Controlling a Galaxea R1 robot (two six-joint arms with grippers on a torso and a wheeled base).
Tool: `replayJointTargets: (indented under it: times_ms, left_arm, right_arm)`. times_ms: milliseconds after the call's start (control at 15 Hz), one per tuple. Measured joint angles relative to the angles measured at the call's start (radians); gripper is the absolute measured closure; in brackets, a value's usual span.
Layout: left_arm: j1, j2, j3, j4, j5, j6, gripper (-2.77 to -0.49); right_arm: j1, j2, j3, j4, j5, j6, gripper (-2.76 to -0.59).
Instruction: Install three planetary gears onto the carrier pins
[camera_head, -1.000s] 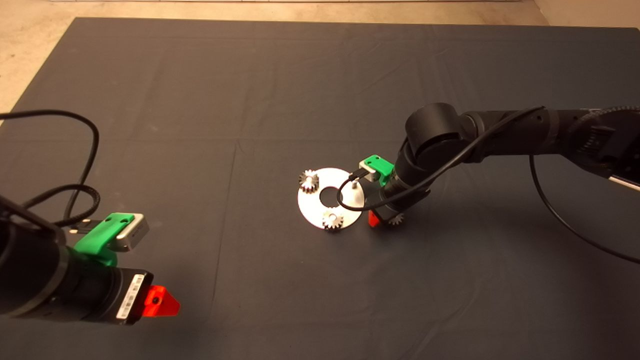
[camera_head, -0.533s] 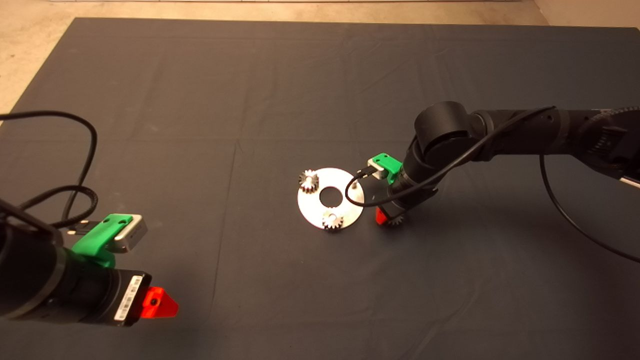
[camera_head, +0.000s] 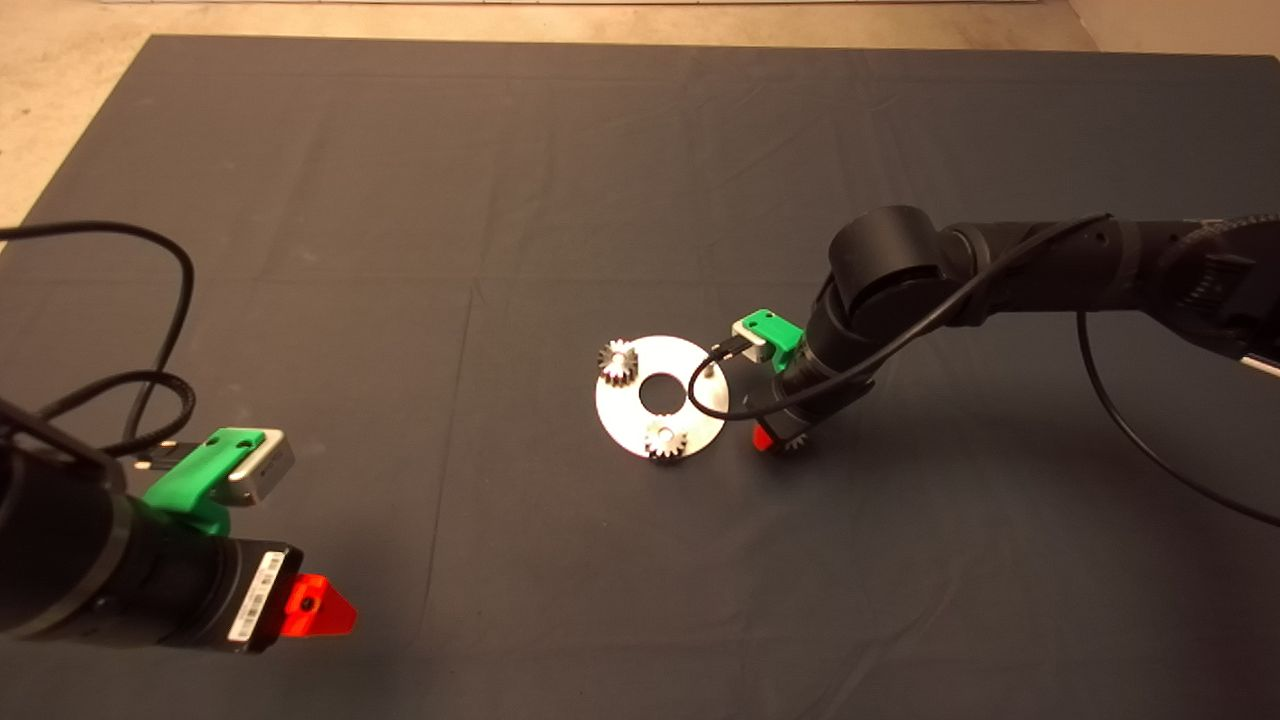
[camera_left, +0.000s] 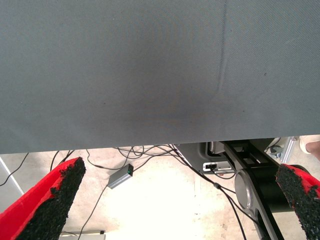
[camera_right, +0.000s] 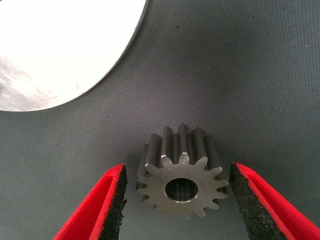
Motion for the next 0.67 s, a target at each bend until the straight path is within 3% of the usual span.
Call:
replayJointTargets:
  times_ms: [667]
  left_arm:
    - [0.000,-0.003,0.008,-0.001,0.000,0.000,-2.77]
  right_arm:
    - [-0.002,-0.003,0.003,0.002,-0.002,0.000,-1.22]
